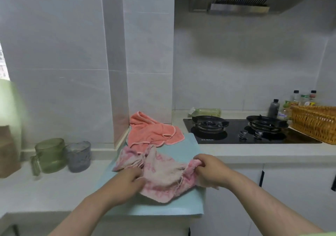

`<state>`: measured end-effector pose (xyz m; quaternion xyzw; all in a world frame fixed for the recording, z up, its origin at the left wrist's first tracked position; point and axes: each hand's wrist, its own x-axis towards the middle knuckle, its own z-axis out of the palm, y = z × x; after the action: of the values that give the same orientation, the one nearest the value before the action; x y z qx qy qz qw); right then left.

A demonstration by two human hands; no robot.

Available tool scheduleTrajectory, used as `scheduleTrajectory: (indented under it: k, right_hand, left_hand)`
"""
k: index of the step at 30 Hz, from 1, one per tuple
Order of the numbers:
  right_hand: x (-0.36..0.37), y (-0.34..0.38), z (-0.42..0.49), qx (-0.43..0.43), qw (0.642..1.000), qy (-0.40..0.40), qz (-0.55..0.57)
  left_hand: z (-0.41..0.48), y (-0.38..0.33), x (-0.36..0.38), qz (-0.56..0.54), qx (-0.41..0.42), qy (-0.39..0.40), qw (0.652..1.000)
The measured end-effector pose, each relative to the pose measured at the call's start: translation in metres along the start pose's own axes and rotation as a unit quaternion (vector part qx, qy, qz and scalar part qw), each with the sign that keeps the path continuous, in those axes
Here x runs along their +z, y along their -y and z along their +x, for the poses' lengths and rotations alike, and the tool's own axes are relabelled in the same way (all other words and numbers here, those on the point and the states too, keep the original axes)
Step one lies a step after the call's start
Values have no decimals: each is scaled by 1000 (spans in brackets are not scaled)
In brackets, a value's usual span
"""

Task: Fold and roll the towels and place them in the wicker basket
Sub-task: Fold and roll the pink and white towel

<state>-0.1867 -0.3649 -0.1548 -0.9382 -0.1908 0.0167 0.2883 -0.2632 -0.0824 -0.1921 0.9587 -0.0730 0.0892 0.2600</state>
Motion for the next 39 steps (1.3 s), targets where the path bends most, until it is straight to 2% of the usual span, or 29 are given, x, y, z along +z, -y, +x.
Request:
scheduleTrajectory:
  k: [3, 5, 8, 10, 12, 15, 20, 22, 24, 27, 30, 32, 34, 37, 39]
  right_hand:
    - [-1, -6, -7, 8, 998, -2, 54]
    - [1, -10, -11, 10, 995, 9, 96]
    - [6, -15, -13, -3, 994, 7, 112]
    - [12, -17, -9, -15, 992, -20, 125]
    - [20, -11, -5, -32, 987, -64, 142]
    - [37, 3, 7, -46, 975, -74, 206]
    - [73, 28, 28, -123, 983, -26, 133]
    - [86, 32, 33, -132, 987, 10, 96]
    - [94, 35, 37, -133, 990, 44, 34]
    - [99, 37, 41, -156, 984, 46, -74]
    - [98, 37, 47, -177, 978, 45, -104]
    - [95, 33, 50, -169, 976, 65, -122]
    - [88, 27, 49, -158, 975, 73, -135]
    - [76, 13, 44, -136, 977, 83, -142]
    - [67, 3, 37, -114, 976, 87, -162]
  left_hand:
    - [-11, -9, 12, -89, -21, 34, 995]
    - [-9, -5, 15, -128, -45, 5, 991]
    - [3, 14, 12, -60, -108, -107, 987]
    - [10, 27, 9, -31, -147, -142, 978]
    - [18, 37, 8, -11, -181, -135, 974]
    - [31, 42, 11, -4, -200, -112, 973]
    - [46, 50, 16, 28, -202, -137, 969]
    - [48, 56, 19, -23, -201, -176, 963]
    - [47, 64, 18, -174, -223, -234, 930]
    - [45, 83, 13, -399, -257, -310, 824]
    - [43, 95, 7, -509, -272, -355, 736]
    - [40, 95, 4, -543, -266, -371, 704]
    - [35, 92, 0, -533, -252, -374, 716]
    - [28, 87, -2, -486, -231, -361, 762]
    - [21, 82, -5, -417, -216, -387, 793]
